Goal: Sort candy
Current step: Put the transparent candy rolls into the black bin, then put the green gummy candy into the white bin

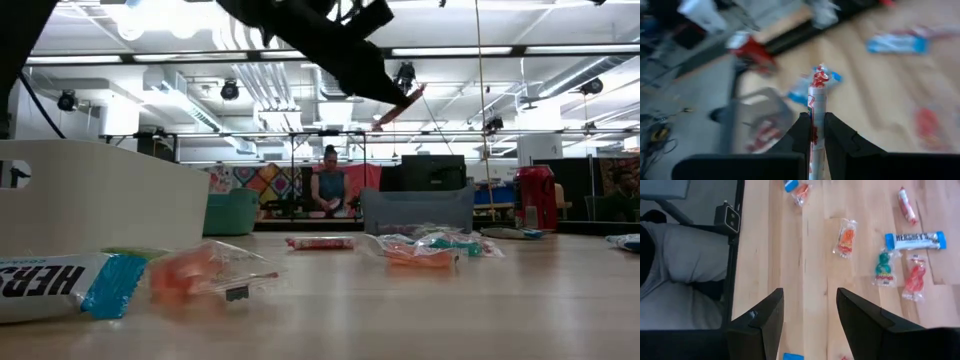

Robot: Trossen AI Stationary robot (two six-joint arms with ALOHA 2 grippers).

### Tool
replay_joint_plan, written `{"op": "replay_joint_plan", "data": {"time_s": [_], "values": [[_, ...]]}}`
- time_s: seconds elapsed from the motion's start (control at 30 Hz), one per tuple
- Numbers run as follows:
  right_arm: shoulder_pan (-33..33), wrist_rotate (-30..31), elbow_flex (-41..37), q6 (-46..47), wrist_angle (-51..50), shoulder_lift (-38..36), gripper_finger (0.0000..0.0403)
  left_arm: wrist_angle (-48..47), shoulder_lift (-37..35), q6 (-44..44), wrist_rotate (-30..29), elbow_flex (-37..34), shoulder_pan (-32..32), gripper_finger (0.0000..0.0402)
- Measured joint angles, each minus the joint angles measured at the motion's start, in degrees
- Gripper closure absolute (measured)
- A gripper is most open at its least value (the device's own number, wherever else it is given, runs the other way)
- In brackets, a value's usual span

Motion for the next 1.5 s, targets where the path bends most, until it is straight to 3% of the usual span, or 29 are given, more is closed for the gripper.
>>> {"op": "replay_joint_plan", "data": {"time_s": [0.17, 0.43, 0.83, 1.23, 1.5], "values": [[2.3, 5.1, 0.0, -1.0, 0.0, 0.0, 0.0229, 9.4, 2.7, -7.7, 0.0, 0.2, 5.0, 0.0389], [2.6, 8.5, 0.0, -5.2, 1.5, 0.0, 0.0229, 10.4, 10.8, -18.8, -2.4, 3.9, 10.6, 0.0389], [2.6, 10.1, 0.0, -5.4, 1.8, 0.0, 0.0229, 8.0, 18.3, -19.2, -2.4, 11.9, 11.8, 0.0384], [2.6, 11.6, 0.0, -5.4, 1.8, 0.0, 0.0229, 6.4, 18.4, -20.1, -2.4, 12.0, 11.8, 0.031], [2.6, 12.1, 0.0, -5.4, 1.7, 0.0, 0.0229, 4.9, 17.9, -20.6, -2.4, 12.0, 11.3, 0.0292]]}}
